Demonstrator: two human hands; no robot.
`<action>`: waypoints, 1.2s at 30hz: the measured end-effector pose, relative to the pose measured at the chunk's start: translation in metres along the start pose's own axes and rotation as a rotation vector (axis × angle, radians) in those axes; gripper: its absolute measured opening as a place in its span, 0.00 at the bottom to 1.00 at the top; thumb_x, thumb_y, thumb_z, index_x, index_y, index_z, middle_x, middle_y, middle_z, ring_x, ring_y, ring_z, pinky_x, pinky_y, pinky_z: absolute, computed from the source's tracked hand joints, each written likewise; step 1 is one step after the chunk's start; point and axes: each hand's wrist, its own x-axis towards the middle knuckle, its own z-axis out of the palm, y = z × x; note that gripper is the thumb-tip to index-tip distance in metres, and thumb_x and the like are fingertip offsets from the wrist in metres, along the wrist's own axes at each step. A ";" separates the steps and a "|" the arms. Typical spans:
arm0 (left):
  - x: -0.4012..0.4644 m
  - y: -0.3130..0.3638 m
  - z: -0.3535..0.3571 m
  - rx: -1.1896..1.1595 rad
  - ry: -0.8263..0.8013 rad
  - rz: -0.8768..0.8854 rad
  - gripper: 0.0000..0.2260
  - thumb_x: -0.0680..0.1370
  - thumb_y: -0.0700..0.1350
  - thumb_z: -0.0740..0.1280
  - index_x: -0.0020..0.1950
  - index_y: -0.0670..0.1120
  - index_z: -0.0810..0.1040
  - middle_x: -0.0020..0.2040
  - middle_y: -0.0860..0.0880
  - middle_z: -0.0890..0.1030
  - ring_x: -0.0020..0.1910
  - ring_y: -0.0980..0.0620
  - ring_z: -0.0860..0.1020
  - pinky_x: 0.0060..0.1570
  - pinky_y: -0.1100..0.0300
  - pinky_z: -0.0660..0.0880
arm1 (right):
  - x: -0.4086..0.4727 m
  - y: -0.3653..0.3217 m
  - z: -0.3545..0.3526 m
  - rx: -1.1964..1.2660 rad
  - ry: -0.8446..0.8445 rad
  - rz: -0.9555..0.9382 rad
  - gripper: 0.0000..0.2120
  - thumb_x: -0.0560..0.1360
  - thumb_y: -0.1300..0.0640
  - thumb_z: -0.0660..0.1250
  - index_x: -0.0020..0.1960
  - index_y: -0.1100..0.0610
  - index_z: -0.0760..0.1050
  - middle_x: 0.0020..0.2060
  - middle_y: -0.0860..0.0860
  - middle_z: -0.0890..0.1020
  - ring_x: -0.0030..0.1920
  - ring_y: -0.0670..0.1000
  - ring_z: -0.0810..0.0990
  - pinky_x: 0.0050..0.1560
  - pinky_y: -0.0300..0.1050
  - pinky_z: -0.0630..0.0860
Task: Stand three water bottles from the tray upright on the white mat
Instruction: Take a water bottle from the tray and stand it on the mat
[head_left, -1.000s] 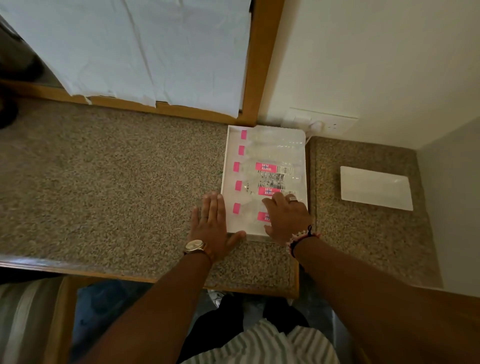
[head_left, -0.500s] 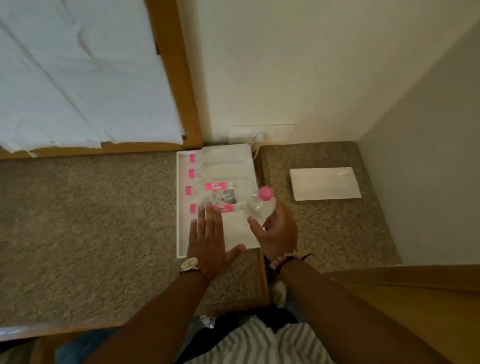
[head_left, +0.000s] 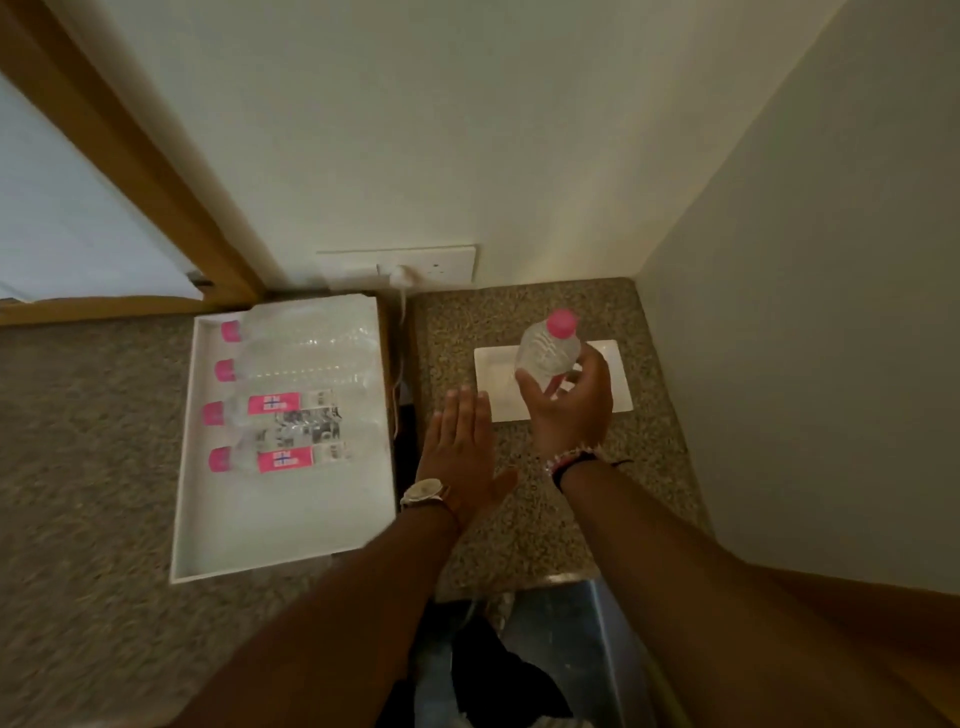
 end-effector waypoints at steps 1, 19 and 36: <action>0.007 0.001 0.005 0.006 -0.020 -0.004 0.51 0.76 0.68 0.64 0.81 0.43 0.37 0.83 0.38 0.44 0.81 0.39 0.41 0.77 0.41 0.42 | 0.007 0.005 0.007 -0.008 -0.010 -0.007 0.34 0.64 0.43 0.81 0.65 0.53 0.75 0.58 0.49 0.81 0.53 0.51 0.81 0.51 0.60 0.84; 0.023 -0.012 0.025 0.098 -0.100 0.004 0.46 0.77 0.69 0.57 0.82 0.41 0.41 0.83 0.39 0.46 0.81 0.38 0.40 0.78 0.36 0.46 | 0.008 0.026 0.052 0.034 -0.020 -0.046 0.37 0.60 0.44 0.85 0.61 0.50 0.68 0.54 0.43 0.75 0.48 0.46 0.77 0.49 0.53 0.82; -0.178 -0.128 -0.056 0.080 0.132 -0.154 0.46 0.76 0.70 0.60 0.83 0.43 0.51 0.83 0.41 0.50 0.82 0.39 0.45 0.76 0.37 0.51 | -0.148 -0.017 0.038 -0.265 -0.442 -0.456 0.16 0.77 0.45 0.66 0.58 0.54 0.78 0.55 0.53 0.80 0.57 0.56 0.78 0.57 0.57 0.76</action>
